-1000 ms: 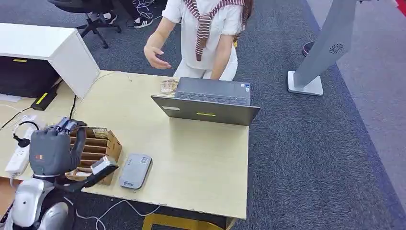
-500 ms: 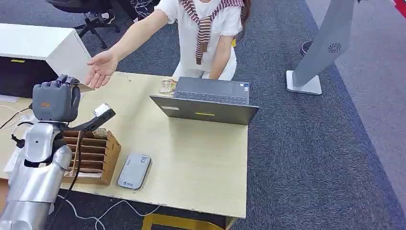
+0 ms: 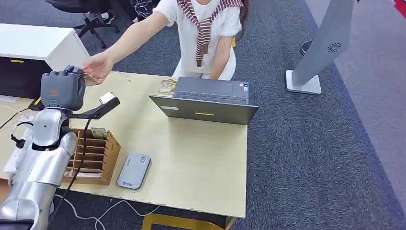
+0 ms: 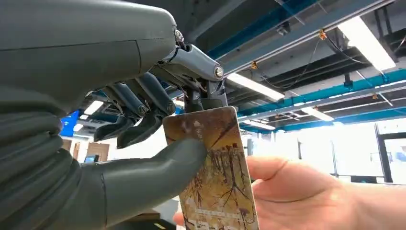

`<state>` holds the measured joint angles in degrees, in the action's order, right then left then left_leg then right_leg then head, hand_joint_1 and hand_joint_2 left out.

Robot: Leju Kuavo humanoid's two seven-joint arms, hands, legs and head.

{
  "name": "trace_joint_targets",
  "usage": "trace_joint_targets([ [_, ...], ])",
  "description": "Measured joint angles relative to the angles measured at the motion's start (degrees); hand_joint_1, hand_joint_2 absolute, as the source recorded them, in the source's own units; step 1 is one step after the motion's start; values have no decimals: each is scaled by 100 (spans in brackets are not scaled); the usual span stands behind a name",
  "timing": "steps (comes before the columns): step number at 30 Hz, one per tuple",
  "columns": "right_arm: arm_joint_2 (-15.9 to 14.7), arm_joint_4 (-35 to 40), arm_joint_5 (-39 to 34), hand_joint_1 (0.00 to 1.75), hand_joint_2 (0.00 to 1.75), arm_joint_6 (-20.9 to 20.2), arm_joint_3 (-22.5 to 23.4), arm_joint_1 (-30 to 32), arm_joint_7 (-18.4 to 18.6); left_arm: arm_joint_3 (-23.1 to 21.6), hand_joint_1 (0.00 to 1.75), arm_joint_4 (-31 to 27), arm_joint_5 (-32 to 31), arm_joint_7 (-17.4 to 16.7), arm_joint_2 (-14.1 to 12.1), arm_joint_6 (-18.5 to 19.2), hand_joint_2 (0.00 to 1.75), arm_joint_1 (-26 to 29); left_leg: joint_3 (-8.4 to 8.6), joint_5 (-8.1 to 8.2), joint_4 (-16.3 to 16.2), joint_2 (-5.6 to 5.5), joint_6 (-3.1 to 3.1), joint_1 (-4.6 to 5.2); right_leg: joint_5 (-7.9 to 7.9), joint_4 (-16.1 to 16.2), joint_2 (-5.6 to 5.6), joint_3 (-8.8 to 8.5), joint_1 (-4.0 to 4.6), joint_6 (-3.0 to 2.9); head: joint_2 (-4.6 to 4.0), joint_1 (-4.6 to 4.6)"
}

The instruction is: Pass the card to the sensor for recognition and then transmit it.

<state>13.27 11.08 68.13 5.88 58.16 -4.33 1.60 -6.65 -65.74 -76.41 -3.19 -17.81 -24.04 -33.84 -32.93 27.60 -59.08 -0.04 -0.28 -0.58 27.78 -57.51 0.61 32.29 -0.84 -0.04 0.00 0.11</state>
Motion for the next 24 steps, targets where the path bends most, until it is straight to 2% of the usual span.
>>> trace_joint_targets([
  [7,0,0,20,0,175,-9,-4,-3,-4,-107,175,260,-101,-92,7,0,175,-182,-2,1,0,3,0,0,1,0,2,1,0,1,-2,0],
  [8,0,0,20,0,175,-9,-4,-4,-4,-116,17,288,-107,-96,7,0,175,-202,-2,1,0,2,0,1,1,0,2,1,0,1,0,0],
  [9,0,0,17,0,175,-9,-7,-5,-4,-129,38,312,-116,-109,7,-2,175,-216,-2,1,0,2,0,1,1,0,2,1,0,1,0,0],
  [10,0,0,17,0,175,-9,-9,-6,-4,-135,175,341,-125,-125,7,-9,175,-225,-2,1,0,3,0,1,0,0,2,1,0,0,0,0],
  [11,0,0,17,0,175,-7,-9,-6,-4,-138,175,373,-135,-148,7,-13,175,-227,-1,1,0,4,0,0,0,0,3,1,0,0,0,0],
  [12,0,0,17,0,175,-4,-11,-6,-4,-142,33,400,-146,-162,7,-15,175,-229,-1,0,0,4,0,0,0,0,3,1,0,0,0,0],
  [13,0,0,17,0,175,-2,-13,-6,-4,-144,0,417,-155,-166,7,-18,175,-229,-1,0,0,4,0,0,0,0,3,1,0,0,0,0],
  [24,0,0,9,0,175,15,-44,-6,-11,-149,0,498,-151,-225,7,-98,175,-229,-2,0,0,4,0,0,1,0,3,1,0,0,-2,0],
])
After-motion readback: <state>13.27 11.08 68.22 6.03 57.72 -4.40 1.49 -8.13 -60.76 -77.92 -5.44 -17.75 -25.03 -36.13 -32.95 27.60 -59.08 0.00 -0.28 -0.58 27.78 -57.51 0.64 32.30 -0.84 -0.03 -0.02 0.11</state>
